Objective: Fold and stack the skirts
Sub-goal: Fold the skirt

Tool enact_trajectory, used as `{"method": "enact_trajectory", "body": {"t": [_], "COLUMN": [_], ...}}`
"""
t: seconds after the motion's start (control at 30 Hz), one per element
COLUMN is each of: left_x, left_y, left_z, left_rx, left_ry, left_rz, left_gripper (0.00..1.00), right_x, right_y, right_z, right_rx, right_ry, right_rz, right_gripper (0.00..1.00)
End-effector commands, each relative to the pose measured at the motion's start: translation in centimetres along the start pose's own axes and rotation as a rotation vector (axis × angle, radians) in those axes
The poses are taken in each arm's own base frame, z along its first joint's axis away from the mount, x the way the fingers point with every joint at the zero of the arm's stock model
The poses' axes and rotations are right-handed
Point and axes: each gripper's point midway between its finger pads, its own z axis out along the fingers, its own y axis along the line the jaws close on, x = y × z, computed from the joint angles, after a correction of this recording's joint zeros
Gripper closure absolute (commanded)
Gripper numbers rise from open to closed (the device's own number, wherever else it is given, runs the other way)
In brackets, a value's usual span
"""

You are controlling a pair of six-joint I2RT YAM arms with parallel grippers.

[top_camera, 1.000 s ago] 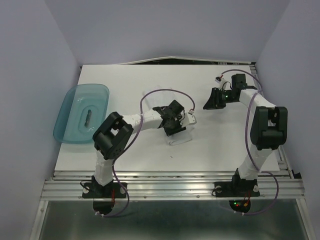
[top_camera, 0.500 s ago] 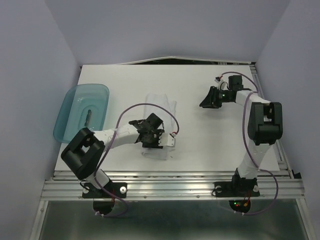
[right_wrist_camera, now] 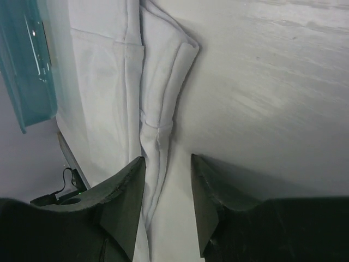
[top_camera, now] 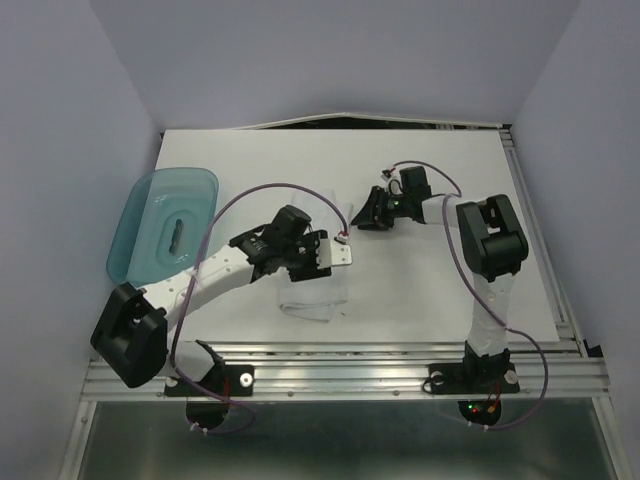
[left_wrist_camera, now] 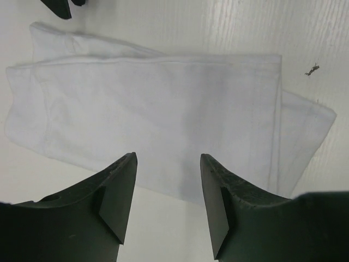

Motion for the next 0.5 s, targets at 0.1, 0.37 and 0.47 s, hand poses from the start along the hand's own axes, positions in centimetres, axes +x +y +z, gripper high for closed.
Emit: {"method": "enact_trajectory", "body": {"t": [0.1, 0.37, 0.47], "left_x": [0.3, -0.2, -0.8], "left_y": [-2.9, -5.3, -6.0], "left_z": [0.1, 2.1, 3.1], "left_rx": [0.034, 0.073, 0.068], "left_ry": [0.012, 0.073, 0.082], "left_rz": [-0.089, -0.090, -0.084], "left_gripper": [0.36, 0.35, 0.35], "right_x": [-3.7, -3.5, -3.7], "right_y": [-0.4, -2.1, -2.5], "right_z": [4.5, 5.9, 5.9], "right_rx": [0.034, 0.070, 0.092], "right_ry": [-0.121, -0.126, -0.141], "right_rz": [0.025, 0.058, 0.056], "right_gripper": [0.55, 0.74, 0.90]}}
